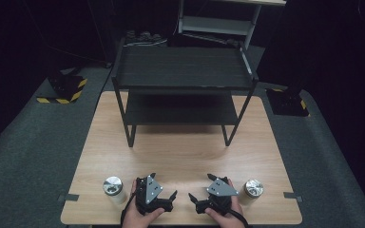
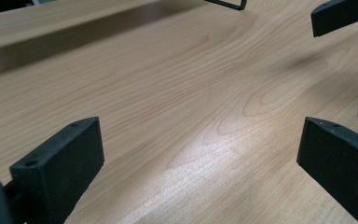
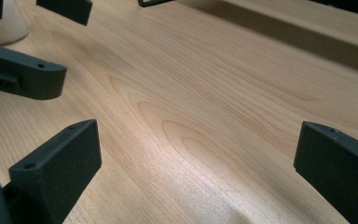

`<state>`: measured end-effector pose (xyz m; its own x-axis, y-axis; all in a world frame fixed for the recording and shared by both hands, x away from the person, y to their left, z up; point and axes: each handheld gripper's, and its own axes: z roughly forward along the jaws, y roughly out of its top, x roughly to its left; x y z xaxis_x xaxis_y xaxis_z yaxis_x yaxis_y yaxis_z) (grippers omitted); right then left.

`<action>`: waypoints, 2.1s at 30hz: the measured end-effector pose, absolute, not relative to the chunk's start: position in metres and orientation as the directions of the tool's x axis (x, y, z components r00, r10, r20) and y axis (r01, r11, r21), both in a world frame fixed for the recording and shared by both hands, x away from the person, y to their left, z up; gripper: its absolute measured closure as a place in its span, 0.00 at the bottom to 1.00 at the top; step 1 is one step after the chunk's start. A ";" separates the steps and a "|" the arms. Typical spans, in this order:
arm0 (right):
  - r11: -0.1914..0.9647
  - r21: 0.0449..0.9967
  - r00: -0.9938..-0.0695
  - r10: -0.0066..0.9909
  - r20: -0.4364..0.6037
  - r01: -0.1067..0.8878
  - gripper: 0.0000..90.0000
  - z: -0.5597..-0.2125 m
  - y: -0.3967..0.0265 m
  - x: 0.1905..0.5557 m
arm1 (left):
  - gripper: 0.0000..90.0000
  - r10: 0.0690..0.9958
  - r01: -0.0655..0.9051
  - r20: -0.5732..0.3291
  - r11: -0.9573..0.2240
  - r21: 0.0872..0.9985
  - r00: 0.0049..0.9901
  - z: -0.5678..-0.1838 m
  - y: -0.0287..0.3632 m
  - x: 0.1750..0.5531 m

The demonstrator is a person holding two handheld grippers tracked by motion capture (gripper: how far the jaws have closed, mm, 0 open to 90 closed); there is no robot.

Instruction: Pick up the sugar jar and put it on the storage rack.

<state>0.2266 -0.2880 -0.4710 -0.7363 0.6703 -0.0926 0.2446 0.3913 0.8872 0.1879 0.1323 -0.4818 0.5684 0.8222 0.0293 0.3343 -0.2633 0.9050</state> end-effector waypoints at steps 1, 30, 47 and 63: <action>0.382 0.887 -0.738 0.670 -0.075 0.257 0.01 -0.471 -0.290 0.229 | 0.01 0.821 0.338 0.014 -0.250 0.907 0.571 -0.483 0.135 0.189; 0.388 0.885 -0.764 0.642 -0.061 0.256 0.01 -0.470 -0.295 0.233 | 0.01 0.807 0.343 -0.011 -0.239 0.908 0.590 -0.483 0.143 0.189; 0.378 0.888 -0.757 0.652 -0.055 0.262 0.01 -0.470 -0.295 0.232 | 0.01 0.793 0.300 -0.022 -0.204 0.932 0.609 -0.482 0.150 0.183; 0.371 0.890 -0.760 0.649 -0.044 0.265 0.01 -0.471 -0.297 0.233 | 0.01 0.805 0.193 0.020 -0.167 0.967 0.593 -0.454 0.169 0.158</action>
<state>0.2332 -0.2968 -0.4706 -0.7598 0.6486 -0.0445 0.2650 0.3715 0.8898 0.1584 0.1687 -0.4544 0.5935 0.8046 0.0202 0.1929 -0.1665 0.9670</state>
